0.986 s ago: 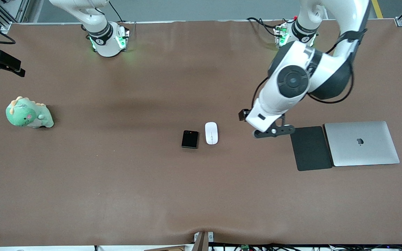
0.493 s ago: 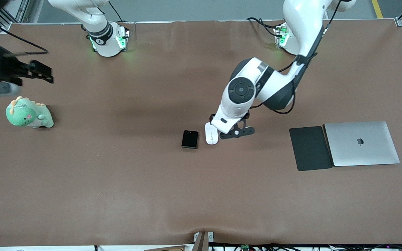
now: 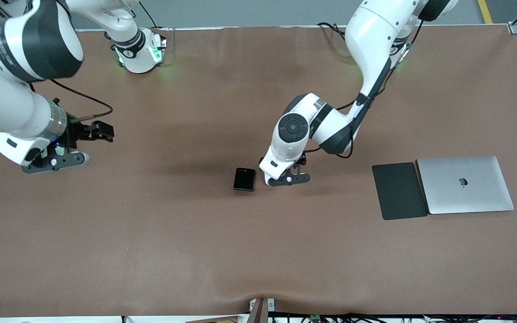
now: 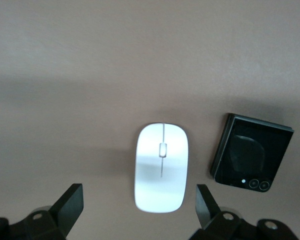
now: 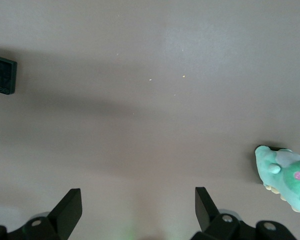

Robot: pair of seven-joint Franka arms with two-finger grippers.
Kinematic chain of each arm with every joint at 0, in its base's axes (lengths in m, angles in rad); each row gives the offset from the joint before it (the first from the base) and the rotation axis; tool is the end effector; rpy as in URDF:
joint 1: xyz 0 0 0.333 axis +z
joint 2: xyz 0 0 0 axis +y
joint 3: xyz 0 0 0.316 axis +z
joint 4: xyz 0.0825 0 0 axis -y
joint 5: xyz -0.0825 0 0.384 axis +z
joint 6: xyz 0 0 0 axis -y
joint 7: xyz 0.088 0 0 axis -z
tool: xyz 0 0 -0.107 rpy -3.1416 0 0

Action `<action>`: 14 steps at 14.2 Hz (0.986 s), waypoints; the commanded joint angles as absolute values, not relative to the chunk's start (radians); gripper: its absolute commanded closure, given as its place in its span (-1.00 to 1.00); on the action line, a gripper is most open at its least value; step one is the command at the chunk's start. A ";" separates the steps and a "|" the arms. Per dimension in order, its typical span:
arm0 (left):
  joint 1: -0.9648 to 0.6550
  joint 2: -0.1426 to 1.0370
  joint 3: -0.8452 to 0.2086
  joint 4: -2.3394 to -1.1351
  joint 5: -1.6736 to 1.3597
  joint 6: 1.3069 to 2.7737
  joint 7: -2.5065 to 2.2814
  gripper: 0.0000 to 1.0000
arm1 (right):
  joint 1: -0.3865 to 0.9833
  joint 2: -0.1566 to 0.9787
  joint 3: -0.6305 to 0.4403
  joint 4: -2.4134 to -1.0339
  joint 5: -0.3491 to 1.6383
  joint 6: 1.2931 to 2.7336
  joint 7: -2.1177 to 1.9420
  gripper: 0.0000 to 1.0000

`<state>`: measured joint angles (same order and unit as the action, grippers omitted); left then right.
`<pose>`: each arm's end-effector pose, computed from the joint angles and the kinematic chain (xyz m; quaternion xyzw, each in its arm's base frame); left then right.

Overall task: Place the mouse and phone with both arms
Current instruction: 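Lower the left gripper over the mouse while the right gripper reaches the phone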

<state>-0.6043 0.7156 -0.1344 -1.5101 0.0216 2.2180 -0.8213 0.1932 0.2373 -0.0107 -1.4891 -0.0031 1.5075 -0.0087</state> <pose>0.5372 -0.4673 0.2447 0.9981 0.0510 -0.0254 0.0247 0.5991 0.1109 0.5192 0.9895 0.0950 -0.1086 0.0123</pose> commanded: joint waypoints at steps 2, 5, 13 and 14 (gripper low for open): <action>-0.635 0.762 -0.127 -1.493 0.044 2.256 -0.839 -0.80 | 0.196 0.322 -0.018 -1.467 0.014 1.569 -0.003 -1.00; -0.635 0.790 -0.123 -1.491 0.048 2.258 -0.834 -0.79 | 0.193 0.359 -0.018 -1.473 0.028 1.640 -0.003 -1.00; -0.644 0.825 -0.123 -1.486 0.066 2.307 -0.836 -0.72 | 0.186 0.452 -0.020 -1.482 0.101 1.700 -0.003 -1.00; -0.644 0.830 -0.123 -1.485 0.066 2.307 -0.836 -0.72 | 0.187 0.457 -0.020 -1.492 0.101 1.707 -0.003 -1.00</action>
